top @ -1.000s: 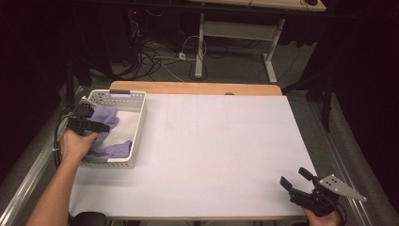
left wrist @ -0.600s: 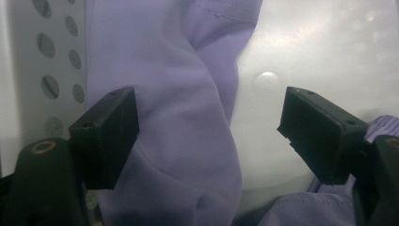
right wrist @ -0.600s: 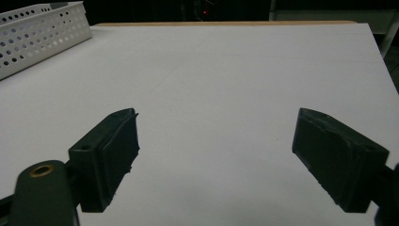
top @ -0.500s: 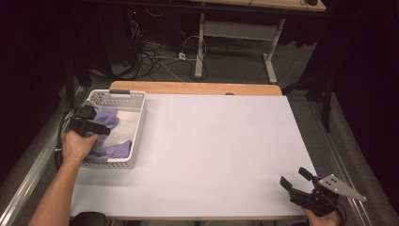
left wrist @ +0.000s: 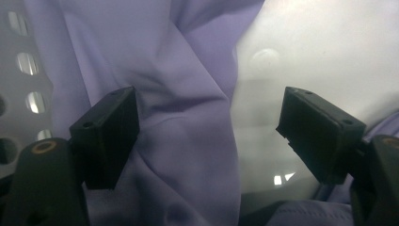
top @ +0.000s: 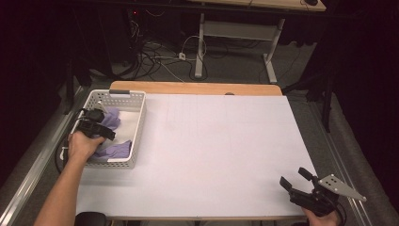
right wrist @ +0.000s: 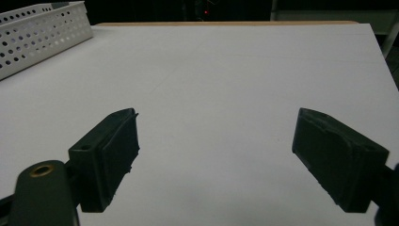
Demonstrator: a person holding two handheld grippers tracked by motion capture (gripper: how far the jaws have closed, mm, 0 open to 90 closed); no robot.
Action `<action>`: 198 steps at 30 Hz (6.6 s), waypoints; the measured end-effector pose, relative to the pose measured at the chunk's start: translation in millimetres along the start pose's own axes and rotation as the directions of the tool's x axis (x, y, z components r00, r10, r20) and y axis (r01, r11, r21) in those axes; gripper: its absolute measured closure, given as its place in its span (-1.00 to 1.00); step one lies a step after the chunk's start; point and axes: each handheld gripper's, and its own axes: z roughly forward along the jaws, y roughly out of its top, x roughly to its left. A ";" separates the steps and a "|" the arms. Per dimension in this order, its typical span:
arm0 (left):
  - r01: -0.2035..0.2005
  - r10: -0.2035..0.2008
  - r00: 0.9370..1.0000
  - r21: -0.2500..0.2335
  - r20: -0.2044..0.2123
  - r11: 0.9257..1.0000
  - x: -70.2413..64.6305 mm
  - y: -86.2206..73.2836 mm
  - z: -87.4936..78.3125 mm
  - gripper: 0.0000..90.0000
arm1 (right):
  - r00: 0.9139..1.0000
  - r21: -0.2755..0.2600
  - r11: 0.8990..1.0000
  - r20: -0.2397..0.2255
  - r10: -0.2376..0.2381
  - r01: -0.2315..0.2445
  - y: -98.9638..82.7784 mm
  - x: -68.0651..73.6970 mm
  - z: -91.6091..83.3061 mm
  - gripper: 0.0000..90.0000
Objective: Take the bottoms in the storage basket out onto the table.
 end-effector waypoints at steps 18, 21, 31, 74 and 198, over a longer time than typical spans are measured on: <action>0.020 -0.019 1.000 0.014 -0.007 1.000 1.0 0.4 2.4 0.17 | 1.000 0.006 1.000 -0.004 -0.011 0.011 0.1 1.0 0.4 -0.65; 0.027 -0.027 1.000 0.017 -0.001 0.999 1.9 0.6 2.1 0.38 | 1.000 0.007 1.000 -0.004 -0.011 0.011 0.0 0.8 0.5 -0.65; 0.034 -0.034 0.999 0.016 -0.010 0.999 0.9 1.6 -1.1 0.80 | 1.000 0.010 1.000 -0.006 -0.020 0.020 0.3 1.9 1.0 -0.64; -0.081 0.155 0.980 -0.466 0.123 0.881 -20.4 -6.2 -168.9 0.84 | 1.000 0.006 1.000 -0.006 -0.004 0.004 0.2 0.7 0.6 -0.64; -0.360 0.601 0.779 -0.655 0.181 0.665 -239.0 92.7 -218.3 0.83 | 1.000 -0.005 1.000 -0.004 0.000 0.000 -0.5 -1.4 0.3 -0.64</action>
